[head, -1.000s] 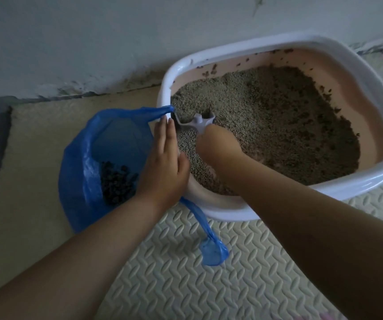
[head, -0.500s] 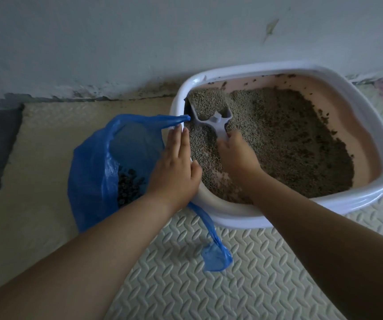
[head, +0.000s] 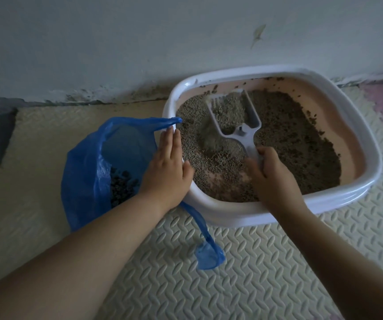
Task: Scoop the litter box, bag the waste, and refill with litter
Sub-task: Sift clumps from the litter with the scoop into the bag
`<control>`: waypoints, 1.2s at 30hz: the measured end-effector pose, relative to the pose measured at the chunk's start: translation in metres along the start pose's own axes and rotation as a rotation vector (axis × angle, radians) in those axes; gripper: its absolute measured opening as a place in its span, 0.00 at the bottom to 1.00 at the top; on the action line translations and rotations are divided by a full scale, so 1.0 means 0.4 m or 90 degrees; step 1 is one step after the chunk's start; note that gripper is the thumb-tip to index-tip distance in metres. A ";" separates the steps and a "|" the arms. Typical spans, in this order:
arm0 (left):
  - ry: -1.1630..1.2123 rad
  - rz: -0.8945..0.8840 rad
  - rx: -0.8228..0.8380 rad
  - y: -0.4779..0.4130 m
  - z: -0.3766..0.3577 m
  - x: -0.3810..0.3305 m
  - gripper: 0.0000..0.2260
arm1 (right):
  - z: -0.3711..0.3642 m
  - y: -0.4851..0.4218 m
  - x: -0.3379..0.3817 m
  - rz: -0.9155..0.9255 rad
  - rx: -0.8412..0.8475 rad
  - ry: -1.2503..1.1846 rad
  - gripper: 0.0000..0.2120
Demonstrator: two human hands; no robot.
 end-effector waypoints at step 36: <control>0.047 -0.007 -0.027 -0.005 -0.007 0.005 0.30 | -0.157 -0.257 0.071 -0.054 0.216 0.090 0.17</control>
Point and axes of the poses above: each hand's wrist, its own y-axis away from the middle knuckle, its own z-axis out of the back of the hand, x = y × z, the point moved 8 cm from there along -y, towards the middle knuckle, and after that the axes turned 3 degrees about -y, right-handed, at the moved point
